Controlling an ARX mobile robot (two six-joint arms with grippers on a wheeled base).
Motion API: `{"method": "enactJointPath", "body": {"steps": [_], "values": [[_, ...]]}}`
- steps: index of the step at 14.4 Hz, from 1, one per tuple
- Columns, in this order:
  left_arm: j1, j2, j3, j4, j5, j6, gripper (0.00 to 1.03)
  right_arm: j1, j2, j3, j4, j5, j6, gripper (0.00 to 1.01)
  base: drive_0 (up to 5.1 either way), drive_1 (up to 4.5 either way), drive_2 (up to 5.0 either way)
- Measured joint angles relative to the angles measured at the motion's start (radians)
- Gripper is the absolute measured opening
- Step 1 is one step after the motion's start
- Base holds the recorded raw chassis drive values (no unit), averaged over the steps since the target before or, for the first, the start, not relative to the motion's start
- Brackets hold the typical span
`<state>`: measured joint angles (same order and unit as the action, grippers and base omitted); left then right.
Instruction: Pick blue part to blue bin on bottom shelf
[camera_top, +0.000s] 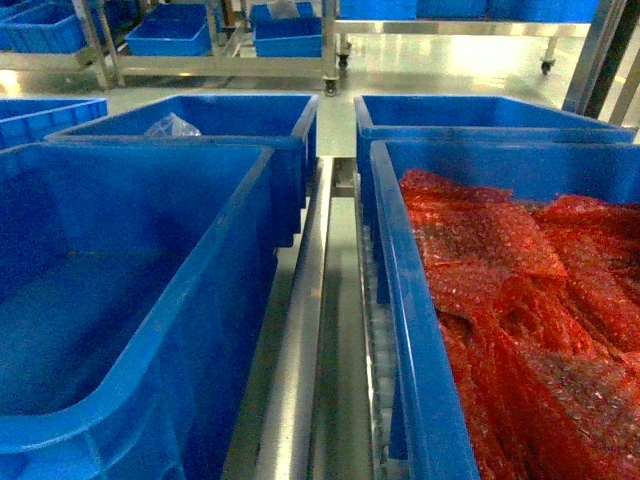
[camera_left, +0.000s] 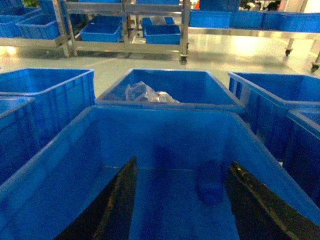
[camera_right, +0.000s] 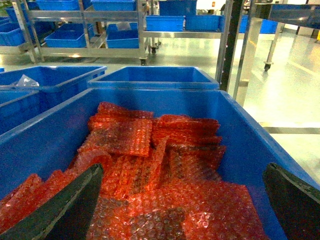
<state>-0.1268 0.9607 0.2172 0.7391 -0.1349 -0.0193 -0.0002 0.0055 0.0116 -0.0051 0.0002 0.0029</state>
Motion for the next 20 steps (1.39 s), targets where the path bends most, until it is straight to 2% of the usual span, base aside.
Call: {"method": "enactJointPath", "body": {"steps": [1,4,5,6,7,10,12,15,20], "values": [[0.015,-0.049,-0.031,-0.011,0.018,0.001,0.36,0.0,0.0,0.0,0.0,0.0,0.0,0.98,0.0,0.0,0.0],[0.041,-0.135,-0.093,-0.057,0.048,0.002,0.08,0.0,0.0,0.0,0.0,0.0,0.0,0.98,0.0,0.0,0.0],[0.082,-0.174,-0.108,-0.075,0.105,0.003,0.02,0.0,0.0,0.0,0.0,0.0,0.0,0.98,0.0,0.0,0.0],[0.124,-0.212,-0.122,-0.093,0.127,0.004,0.02,0.0,0.0,0.0,0.0,0.0,0.0,0.98,0.0,0.0,0.0],[0.133,-0.247,-0.133,-0.115,0.12,0.004,0.02,0.0,0.0,0.0,0.0,0.0,0.0,0.98,0.0,0.0,0.0],[0.125,-0.347,-0.165,-0.19,0.134,0.005,0.02,0.0,0.0,0.0,0.0,0.0,0.0,0.98,0.0,0.0,0.0],[0.125,-0.38,-0.204,-0.159,0.135,0.005,0.02,0.0,0.0,0.0,0.0,0.0,0.0,0.98,0.0,0.0,0.0],[0.125,-0.494,-0.206,-0.275,0.135,0.005,0.02,0.0,0.0,0.0,0.0,0.0,0.0,0.98,0.0,0.0,0.0],[0.125,-0.552,-0.206,-0.332,0.135,0.005,0.02,0.0,0.0,0.0,0.0,0.0,0.0,0.98,0.0,0.0,0.0]]}}
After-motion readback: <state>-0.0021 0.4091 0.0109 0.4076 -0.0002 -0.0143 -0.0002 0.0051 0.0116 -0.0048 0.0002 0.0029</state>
